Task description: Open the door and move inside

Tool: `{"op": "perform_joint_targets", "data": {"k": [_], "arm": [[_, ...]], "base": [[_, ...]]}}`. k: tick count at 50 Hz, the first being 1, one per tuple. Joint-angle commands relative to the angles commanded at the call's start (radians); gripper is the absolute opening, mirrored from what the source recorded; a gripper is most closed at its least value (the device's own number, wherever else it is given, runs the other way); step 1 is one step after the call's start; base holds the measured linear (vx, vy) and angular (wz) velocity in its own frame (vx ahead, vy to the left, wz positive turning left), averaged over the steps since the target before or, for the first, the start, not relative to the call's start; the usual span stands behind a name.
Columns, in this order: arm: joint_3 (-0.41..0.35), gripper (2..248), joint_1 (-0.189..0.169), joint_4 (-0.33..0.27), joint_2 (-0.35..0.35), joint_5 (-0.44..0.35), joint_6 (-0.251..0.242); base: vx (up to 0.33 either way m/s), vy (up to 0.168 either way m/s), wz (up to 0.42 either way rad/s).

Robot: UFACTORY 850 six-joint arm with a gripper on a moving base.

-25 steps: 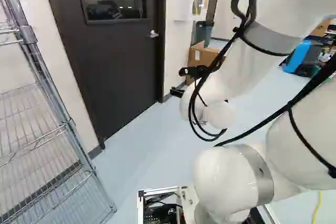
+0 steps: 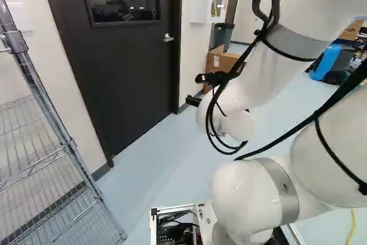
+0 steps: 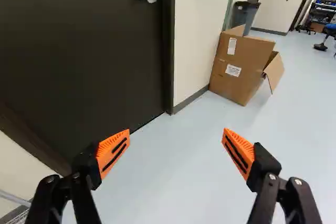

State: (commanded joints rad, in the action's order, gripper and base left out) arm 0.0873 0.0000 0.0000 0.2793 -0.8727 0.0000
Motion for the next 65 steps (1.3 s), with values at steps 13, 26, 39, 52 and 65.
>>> {"op": "perform_joint_targets", "data": {"k": [13,26,39,52,65], "arm": [[0.000,247,0.000,0.000,0.000,0.000,0.000],[0.000,247,0.000,0.000,0.000,0.000,0.000],[0.000,247,0.000,0.000,0.000,0.000,0.000],[0.000,247,0.000,0.000,0.000,0.000,0.000],[0.000,247,0.000,0.000,0.000,0.000,0.000]], "base": [[0.145,0.004,-0.001],[0.197,0.007,-0.002],[0.223,-0.002,0.001],[0.206,-0.087,0.013],[0.188,-0.065,0.098]]}}
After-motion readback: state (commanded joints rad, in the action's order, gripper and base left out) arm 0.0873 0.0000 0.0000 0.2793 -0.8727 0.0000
